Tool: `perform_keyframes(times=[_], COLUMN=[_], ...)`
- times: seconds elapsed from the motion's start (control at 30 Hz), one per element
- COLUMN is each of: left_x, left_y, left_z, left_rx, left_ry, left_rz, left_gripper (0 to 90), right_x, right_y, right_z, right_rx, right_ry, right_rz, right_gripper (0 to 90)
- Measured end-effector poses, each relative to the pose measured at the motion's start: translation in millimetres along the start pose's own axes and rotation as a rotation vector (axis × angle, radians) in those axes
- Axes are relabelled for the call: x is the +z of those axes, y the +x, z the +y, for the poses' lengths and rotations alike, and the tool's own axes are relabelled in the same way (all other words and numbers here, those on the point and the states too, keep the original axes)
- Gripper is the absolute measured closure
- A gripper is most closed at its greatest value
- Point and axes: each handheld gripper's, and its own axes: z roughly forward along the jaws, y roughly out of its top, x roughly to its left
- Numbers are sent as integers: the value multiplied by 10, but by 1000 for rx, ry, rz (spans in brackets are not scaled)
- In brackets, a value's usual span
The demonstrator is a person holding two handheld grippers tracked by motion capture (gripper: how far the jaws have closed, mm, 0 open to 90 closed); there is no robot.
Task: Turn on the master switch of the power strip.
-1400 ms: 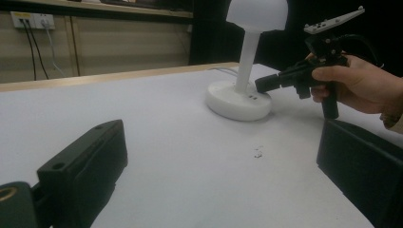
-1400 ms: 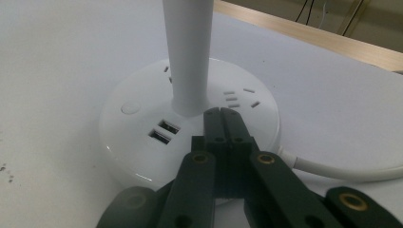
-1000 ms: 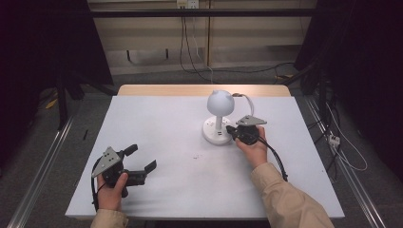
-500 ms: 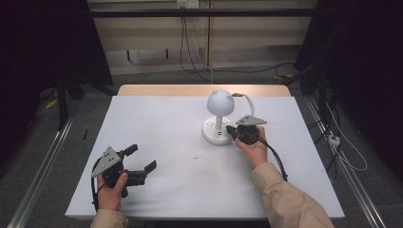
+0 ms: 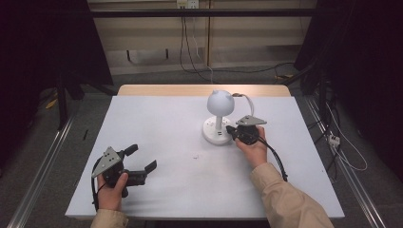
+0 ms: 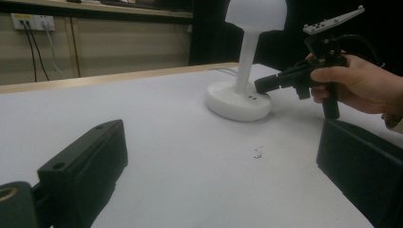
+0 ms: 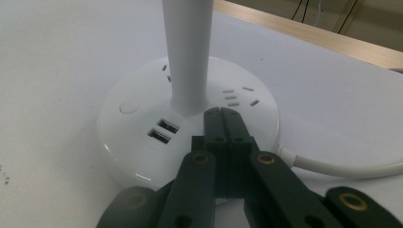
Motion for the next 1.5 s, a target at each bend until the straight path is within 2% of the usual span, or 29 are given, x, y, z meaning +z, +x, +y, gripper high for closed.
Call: perform_keyframes(times=[0.4, 0.77, 0.97, 1.03, 1.1, 1.13, 1.2, 1.3, 1.4, 1.5], left_x=[1, -3, -19, -28, -32, -32, -30, -28, -27, -27], left_y=[-1, -7, -2, 6, 22, 26, 28, 29, 30, 29], left_z=[-2, 1, 3, 5, 5, 4, 5, 5, 2, 1], left_rx=[0, 0, -3, -9, -9, -11, -9, -8, -7, -7], left_ry=[0, -2, -7, -16, -18, -20, -18, -17, -15, -13], left_rz=[-2, -3, 2, 3, 7, 7, 6, 5, 5, 5], left_gripper=[27, 27, 27, 27, 27, 27, 27, 27, 27, 27], right_x=[5, 14, 6, -8, -20, -24, -36, -72, -93, -100], right_y=[14, 21, 10, 5, 23, 24, 12, -24, -38, -37], right_z=[7, 41, 22, 14, 29, 33, 30, 44, 54, 54], right_rx=[-13, -28, -25, 3, -33, -34, -22, 22, 46, 43], right_ry=[8, 40, 19, 6, -2, 2, -5, -31, -35, -33], right_rz=[-7, -10, -4, -1, -14, -16, -23, -15, -5, 2], right_gripper=[900, 900, 900, 900, 900, 900, 900, 899, 816, 795])
